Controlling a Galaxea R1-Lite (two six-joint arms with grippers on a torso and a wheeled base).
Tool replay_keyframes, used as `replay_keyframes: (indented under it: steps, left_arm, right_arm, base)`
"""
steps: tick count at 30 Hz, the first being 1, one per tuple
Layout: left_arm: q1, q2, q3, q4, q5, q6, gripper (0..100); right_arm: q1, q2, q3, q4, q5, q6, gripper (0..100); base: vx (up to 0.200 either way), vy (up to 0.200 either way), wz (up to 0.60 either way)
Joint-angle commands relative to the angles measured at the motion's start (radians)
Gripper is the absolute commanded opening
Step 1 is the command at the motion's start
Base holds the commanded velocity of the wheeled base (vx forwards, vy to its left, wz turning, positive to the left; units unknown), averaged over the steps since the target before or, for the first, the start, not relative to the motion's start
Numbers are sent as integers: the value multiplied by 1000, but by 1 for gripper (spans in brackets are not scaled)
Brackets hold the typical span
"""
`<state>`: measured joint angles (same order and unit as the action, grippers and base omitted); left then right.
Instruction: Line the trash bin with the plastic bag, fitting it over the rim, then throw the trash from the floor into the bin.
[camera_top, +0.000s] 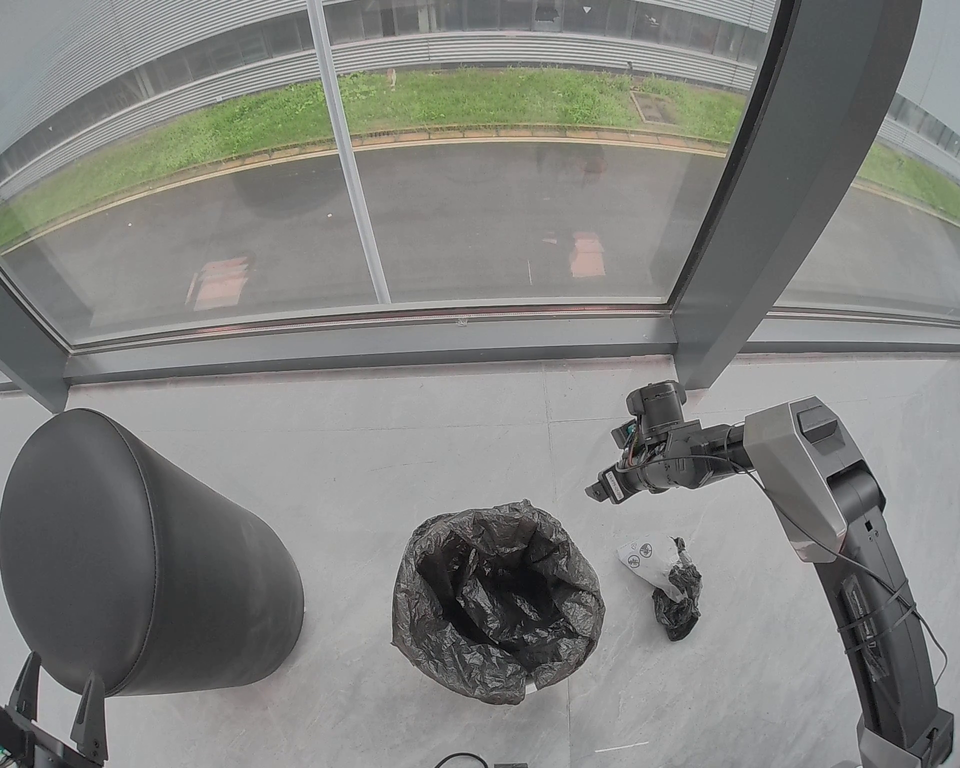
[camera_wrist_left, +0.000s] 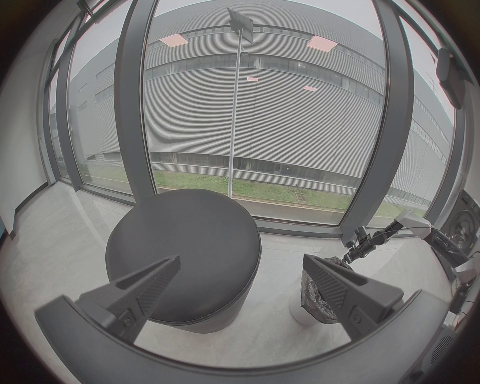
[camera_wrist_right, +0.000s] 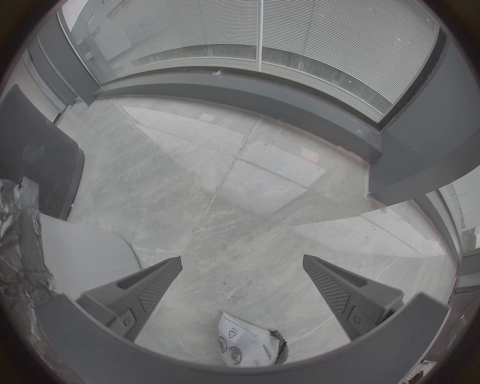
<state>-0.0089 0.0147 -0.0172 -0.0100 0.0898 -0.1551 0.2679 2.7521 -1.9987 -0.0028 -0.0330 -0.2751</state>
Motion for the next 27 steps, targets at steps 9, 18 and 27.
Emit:
replay_keyframes:
  steps: [9,18,27]
  left_arm:
    - [0,-12,0,1,1,0,100]
    - [0,-12,0,-1,1,-1,100]
    - [0,-12,0,-1,1,-1,100]
  right_arm:
    - [-4,46,-1,1,-1,1,100]
    - [-6,58,-1,38,-2,1,100]
    - [-15,75,-1,76,-2,-6,100]
  base:
    - [0,0,0]
    - [0,0,0]
    - [0,0,0]
